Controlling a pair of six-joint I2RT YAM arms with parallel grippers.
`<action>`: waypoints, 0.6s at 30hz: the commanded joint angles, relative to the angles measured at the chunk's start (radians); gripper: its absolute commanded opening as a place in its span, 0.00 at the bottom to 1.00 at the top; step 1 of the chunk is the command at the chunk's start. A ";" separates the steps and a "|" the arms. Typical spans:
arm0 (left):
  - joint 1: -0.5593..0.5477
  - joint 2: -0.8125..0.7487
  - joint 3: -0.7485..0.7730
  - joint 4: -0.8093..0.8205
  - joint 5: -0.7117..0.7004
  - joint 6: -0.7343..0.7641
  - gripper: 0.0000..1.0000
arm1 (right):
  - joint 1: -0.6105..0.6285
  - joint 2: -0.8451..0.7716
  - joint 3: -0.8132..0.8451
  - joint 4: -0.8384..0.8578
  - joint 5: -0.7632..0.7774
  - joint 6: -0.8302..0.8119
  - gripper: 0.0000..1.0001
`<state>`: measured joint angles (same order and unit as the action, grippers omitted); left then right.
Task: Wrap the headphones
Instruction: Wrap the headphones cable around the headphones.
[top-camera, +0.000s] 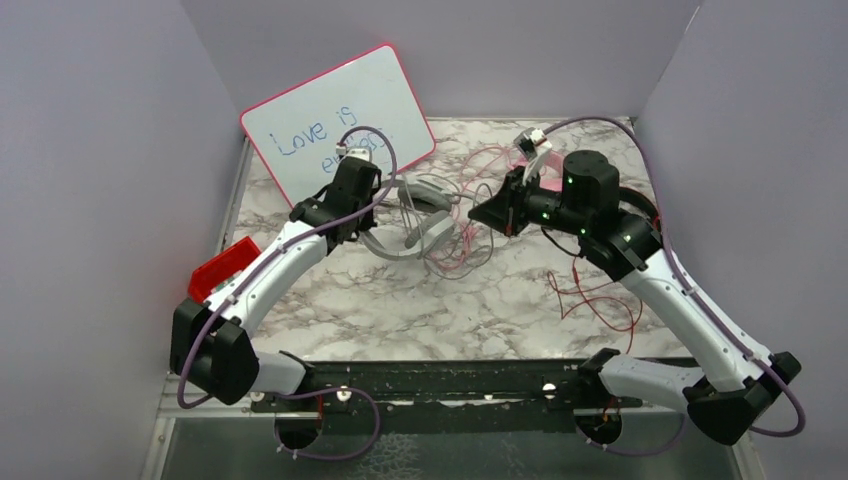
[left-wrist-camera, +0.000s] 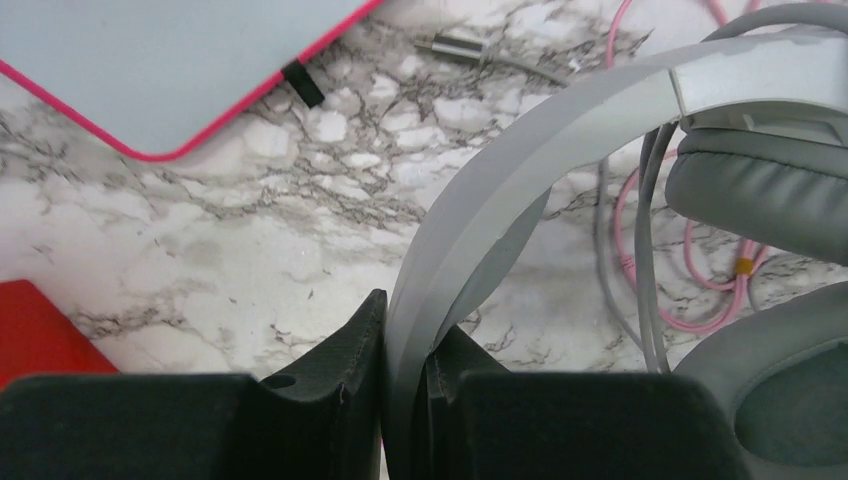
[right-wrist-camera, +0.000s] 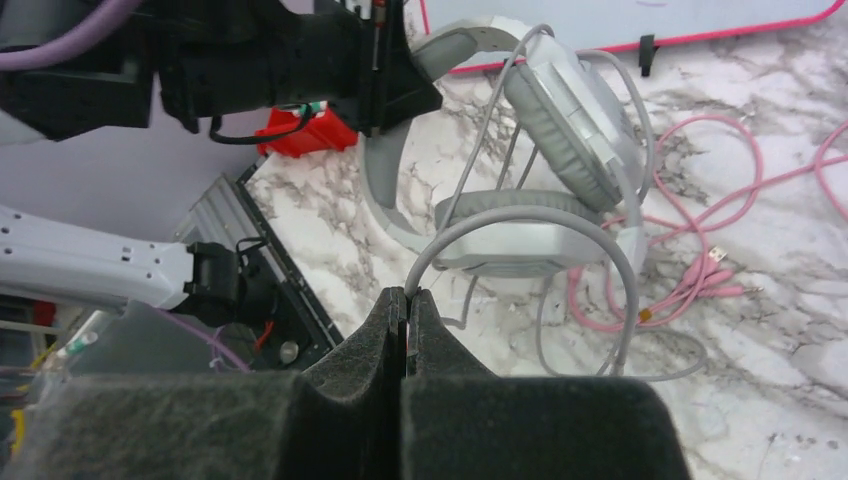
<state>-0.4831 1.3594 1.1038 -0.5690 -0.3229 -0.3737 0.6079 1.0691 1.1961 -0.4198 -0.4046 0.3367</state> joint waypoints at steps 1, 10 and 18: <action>-0.015 -0.048 0.099 0.016 0.063 0.112 0.00 | 0.003 0.073 0.099 -0.013 0.059 -0.102 0.00; -0.022 -0.117 0.125 -0.003 0.064 0.158 0.00 | 0.003 0.114 0.201 -0.071 0.216 -0.151 0.00; -0.025 -0.124 0.110 0.017 0.219 0.271 0.00 | 0.003 0.188 0.310 -0.041 0.064 -0.260 0.00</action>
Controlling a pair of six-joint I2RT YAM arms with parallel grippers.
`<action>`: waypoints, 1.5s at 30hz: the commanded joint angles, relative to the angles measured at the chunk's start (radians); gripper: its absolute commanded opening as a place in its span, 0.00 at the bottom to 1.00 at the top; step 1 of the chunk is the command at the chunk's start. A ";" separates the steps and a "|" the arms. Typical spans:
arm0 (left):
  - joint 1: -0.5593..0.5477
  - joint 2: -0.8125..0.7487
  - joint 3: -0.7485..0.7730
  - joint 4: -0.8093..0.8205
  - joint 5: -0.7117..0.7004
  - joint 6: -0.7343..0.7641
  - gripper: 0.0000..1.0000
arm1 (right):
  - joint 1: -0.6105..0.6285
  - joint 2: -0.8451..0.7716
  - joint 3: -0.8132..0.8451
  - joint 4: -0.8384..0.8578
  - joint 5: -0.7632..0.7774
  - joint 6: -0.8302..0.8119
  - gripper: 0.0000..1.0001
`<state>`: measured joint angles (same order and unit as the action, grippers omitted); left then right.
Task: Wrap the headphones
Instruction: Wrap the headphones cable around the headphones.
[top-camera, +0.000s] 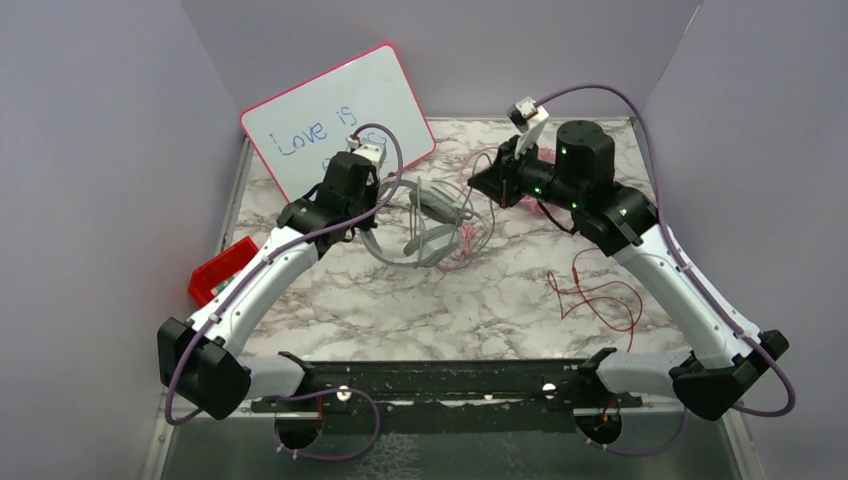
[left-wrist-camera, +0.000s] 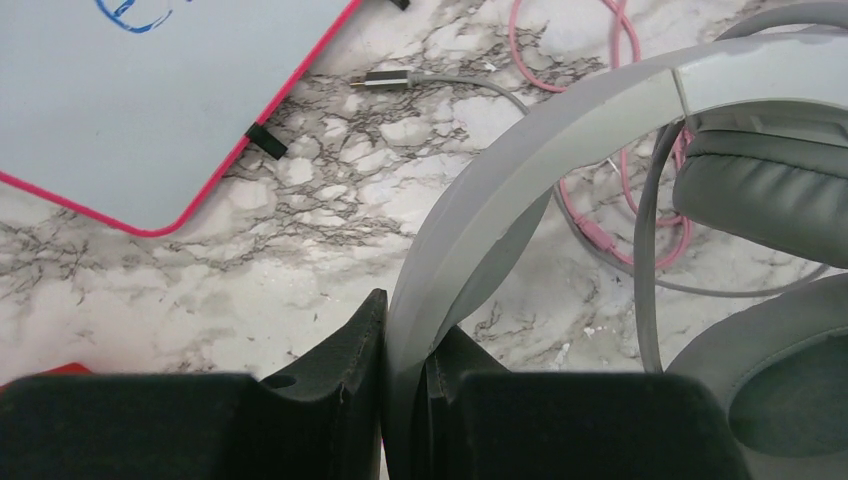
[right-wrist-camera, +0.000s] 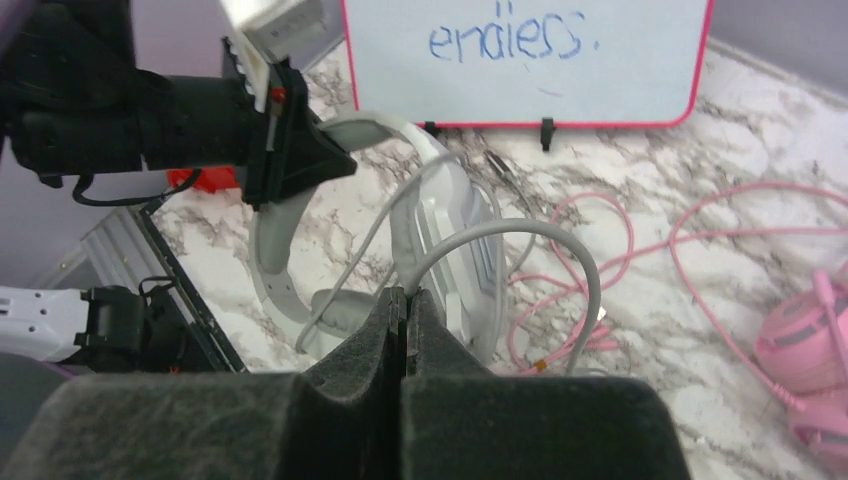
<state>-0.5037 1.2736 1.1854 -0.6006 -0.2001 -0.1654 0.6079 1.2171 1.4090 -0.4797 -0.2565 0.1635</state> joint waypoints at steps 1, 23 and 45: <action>-0.004 -0.041 0.031 0.049 0.102 0.066 0.00 | 0.003 0.049 0.111 0.028 -0.123 -0.097 0.00; -0.027 -0.010 0.011 0.253 0.360 0.110 0.00 | 0.007 0.273 0.423 -0.025 -0.385 -0.170 0.00; -0.046 0.048 0.050 0.263 0.346 -0.137 0.00 | 0.019 0.339 0.414 0.072 -0.293 0.116 0.00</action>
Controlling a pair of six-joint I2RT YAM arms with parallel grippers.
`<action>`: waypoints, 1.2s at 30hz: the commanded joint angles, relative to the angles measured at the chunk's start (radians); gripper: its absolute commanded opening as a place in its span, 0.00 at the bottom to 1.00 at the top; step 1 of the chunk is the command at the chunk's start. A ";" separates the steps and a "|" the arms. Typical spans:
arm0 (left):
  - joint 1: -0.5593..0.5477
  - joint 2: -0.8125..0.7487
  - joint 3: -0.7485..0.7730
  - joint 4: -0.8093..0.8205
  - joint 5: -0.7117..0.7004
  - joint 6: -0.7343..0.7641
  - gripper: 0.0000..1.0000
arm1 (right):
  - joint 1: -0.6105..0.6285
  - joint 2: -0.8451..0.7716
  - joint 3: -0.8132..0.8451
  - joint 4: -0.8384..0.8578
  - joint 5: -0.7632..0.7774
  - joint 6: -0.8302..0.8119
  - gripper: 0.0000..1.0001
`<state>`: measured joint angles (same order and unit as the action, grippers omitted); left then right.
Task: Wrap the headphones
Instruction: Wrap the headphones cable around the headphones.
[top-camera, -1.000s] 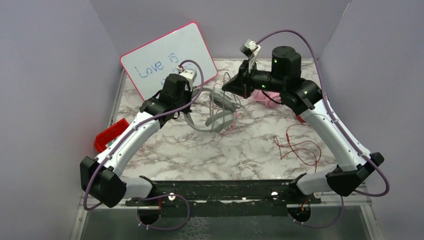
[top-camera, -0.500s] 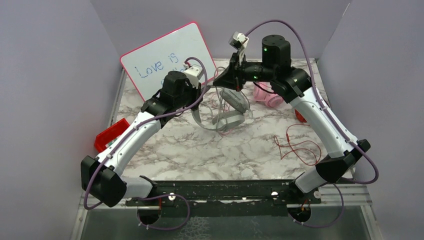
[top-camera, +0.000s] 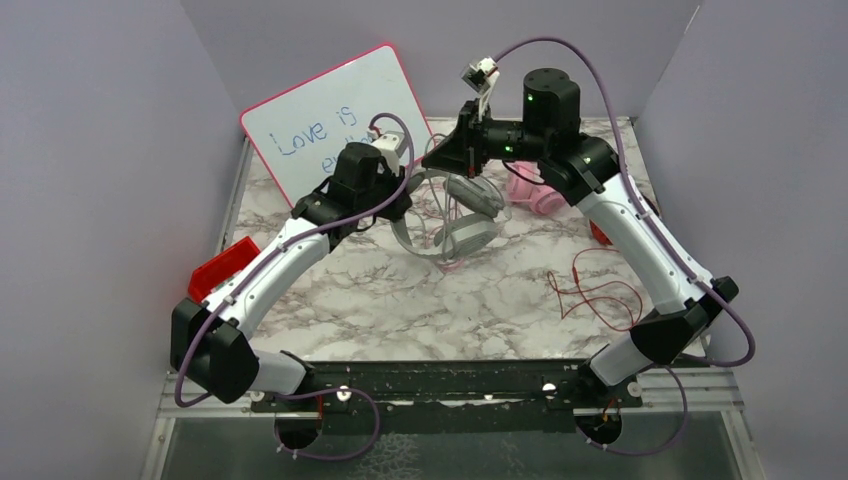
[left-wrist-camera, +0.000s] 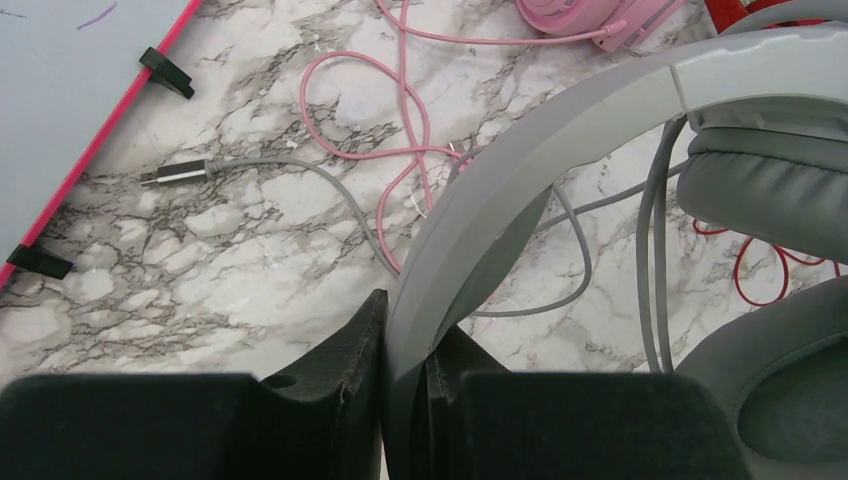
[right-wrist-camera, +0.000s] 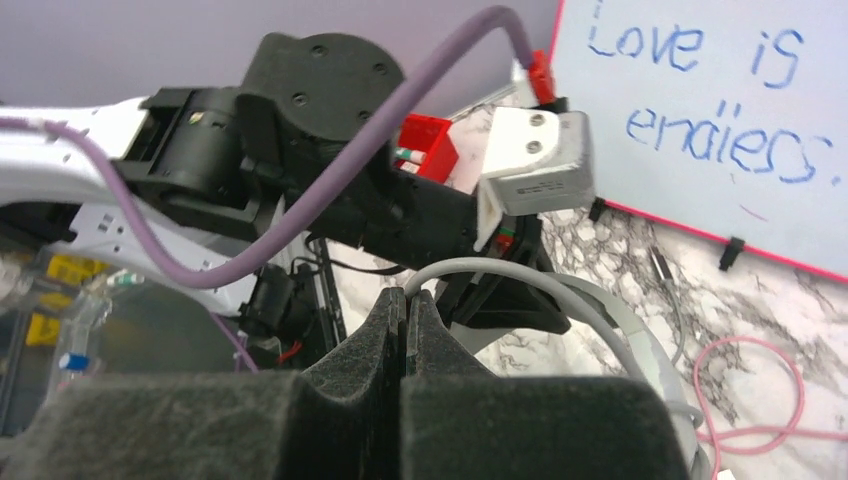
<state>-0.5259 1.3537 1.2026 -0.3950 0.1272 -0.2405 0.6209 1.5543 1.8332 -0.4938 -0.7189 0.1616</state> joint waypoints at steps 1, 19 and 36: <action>-0.031 -0.035 0.031 0.058 0.011 -0.061 0.00 | 0.006 0.014 0.002 0.075 0.206 0.128 0.00; -0.052 -0.203 -0.115 0.190 0.187 -0.004 0.00 | 0.072 0.069 0.095 -0.122 0.785 0.090 0.00; -0.052 -0.253 -0.058 0.024 0.087 0.016 0.00 | 0.058 0.056 0.016 -0.135 0.886 0.120 0.00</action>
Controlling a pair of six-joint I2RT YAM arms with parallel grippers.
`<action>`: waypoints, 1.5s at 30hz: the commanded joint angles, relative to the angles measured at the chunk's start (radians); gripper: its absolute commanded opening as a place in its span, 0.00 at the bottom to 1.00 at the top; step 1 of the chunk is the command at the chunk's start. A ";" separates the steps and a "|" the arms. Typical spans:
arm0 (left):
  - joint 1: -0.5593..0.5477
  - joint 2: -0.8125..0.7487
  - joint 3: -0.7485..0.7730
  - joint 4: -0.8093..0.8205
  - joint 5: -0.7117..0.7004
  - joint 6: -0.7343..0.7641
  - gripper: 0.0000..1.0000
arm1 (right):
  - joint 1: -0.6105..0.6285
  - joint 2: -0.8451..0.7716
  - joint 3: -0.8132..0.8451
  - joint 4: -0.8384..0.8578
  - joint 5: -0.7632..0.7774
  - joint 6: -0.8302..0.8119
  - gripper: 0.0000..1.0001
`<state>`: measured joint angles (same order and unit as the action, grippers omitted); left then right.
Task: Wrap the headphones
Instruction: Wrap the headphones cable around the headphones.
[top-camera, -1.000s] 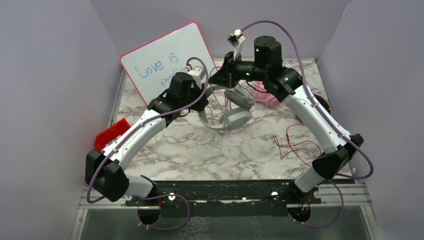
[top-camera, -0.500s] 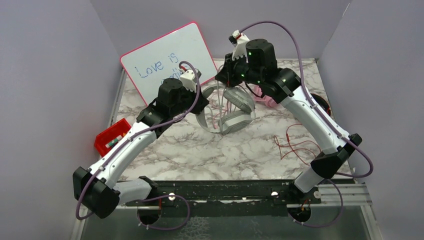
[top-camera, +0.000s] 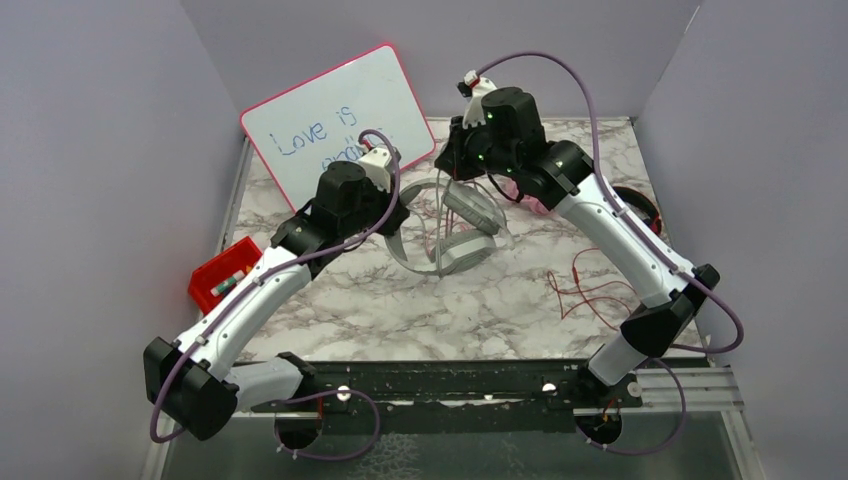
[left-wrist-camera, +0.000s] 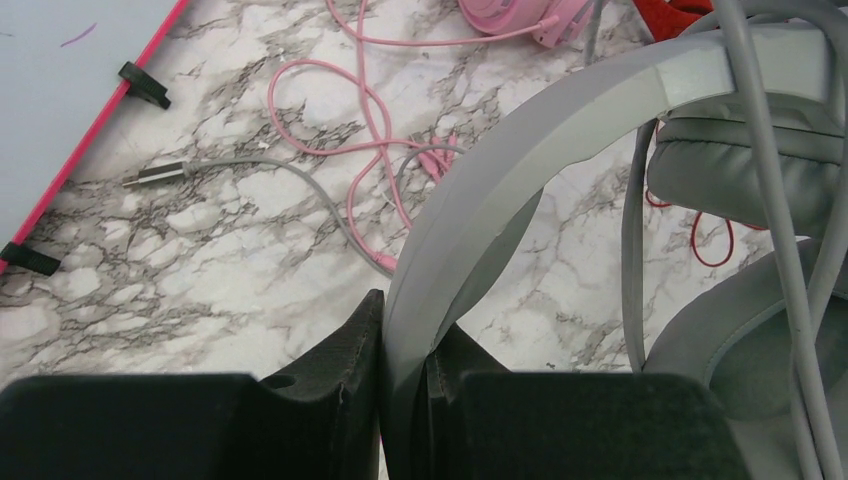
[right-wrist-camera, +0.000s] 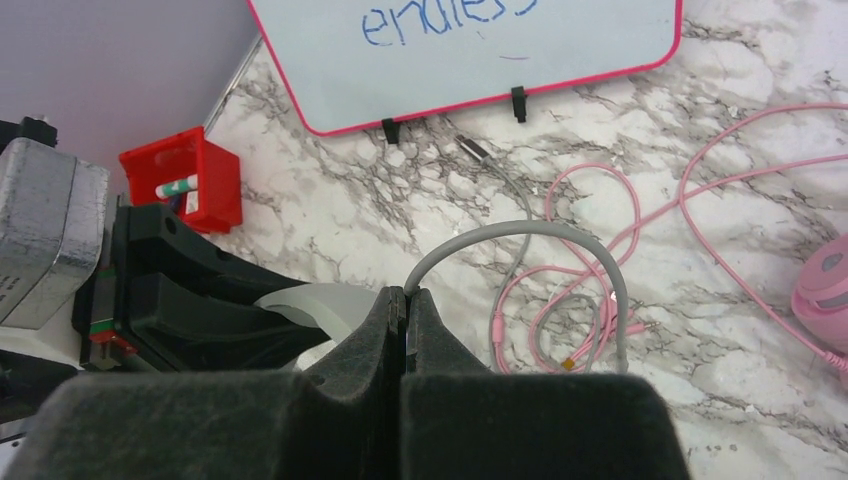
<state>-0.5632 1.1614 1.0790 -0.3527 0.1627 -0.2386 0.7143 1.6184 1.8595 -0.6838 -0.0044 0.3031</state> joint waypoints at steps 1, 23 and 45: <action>-0.015 -0.061 0.068 -0.021 0.053 0.014 0.00 | -0.036 -0.009 -0.011 0.052 0.173 -0.021 0.00; -0.013 -0.064 0.153 -0.015 0.117 -0.044 0.00 | -0.116 -0.041 -0.220 0.060 -0.315 -0.070 0.04; 0.077 0.027 0.349 -0.237 0.129 -0.135 0.00 | -0.250 0.009 -0.166 0.035 -0.614 -0.071 0.25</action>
<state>-0.5137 1.2133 1.3193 -0.7071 0.2134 -0.2977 0.5201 1.5814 1.7000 -0.5945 -0.5297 0.2470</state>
